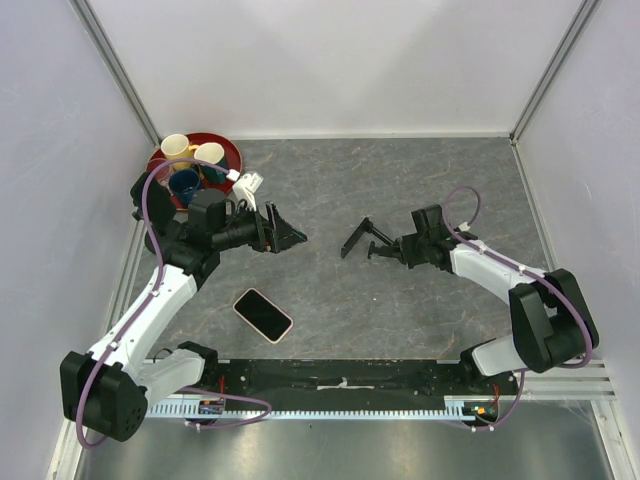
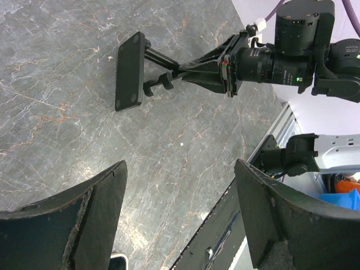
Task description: Place the phone on the phone stand
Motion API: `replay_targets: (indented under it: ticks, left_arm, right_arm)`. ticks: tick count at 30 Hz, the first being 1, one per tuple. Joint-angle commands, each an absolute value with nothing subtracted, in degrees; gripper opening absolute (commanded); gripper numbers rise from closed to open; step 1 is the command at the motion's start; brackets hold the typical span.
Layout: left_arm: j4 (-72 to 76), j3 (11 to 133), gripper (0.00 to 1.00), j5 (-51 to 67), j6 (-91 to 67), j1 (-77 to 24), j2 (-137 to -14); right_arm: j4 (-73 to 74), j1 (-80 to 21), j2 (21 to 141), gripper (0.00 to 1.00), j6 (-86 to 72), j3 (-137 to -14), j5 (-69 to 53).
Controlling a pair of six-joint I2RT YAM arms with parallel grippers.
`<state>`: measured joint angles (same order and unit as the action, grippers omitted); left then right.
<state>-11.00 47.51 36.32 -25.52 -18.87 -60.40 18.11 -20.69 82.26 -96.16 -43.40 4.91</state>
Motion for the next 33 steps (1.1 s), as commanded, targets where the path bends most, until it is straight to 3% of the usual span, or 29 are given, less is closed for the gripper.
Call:
replay_targets:
  ticks: [1,4,8,13,19,24,29,31,33]
  left_arm:
    - [-10.63,48.25,0.83,37.62,-23.73,-18.72,-59.94]
    - [-10.55,48.25,0.83,37.53,-23.73,-18.72,-59.94]
    - [-10.63,48.34,0.83,37.62,-23.73,-18.81,-59.85]
    - [-10.63,48.34,0.83,37.44,-23.73,-18.72,-59.77]
    - [-12.04,48.87,0.82,34.29,-22.94,-18.72,-58.89]
    - [-13.18,48.96,0.82,29.36,-22.41,-18.19,-56.87]
    - [-13.54,48.96,0.80,26.46,-23.02,-16.79,-55.73]
    - [-13.54,48.69,0.80,25.23,-23.20,-16.26,-55.46]
    - [-13.54,48.69,0.80,25.22,-23.38,-16.00,-55.55]
  right_arm:
    - [17.49,-21.36,82.97,0.16,-97.03,-45.35,6.24]
    - [17.40,-22.23,82.01,0.00,-95.45,-45.88,8.16]
    - [17.67,-25.56,79.81,0.00,-88.97,-48.41,14.57]
    - [20.03,-32.24,80.77,0.00,-67.04,-57.29,26.25]
    - [19.34,-50.50,86.82,0.00,-44.34,-66.52,53.40]
    - [17.14,-62.21,92.19,0.00,-40.25,-67.41,74.91]
    - [24.67,-68.11,99.40,0.00,-47.61,-71.53,82.61]
    - [30.29,-69.34,101.50,0.04,-52.89,-73.99,84.45]
    - [33.04,-70.22,102.82,0.16,-55.45,-75.23,85.51]
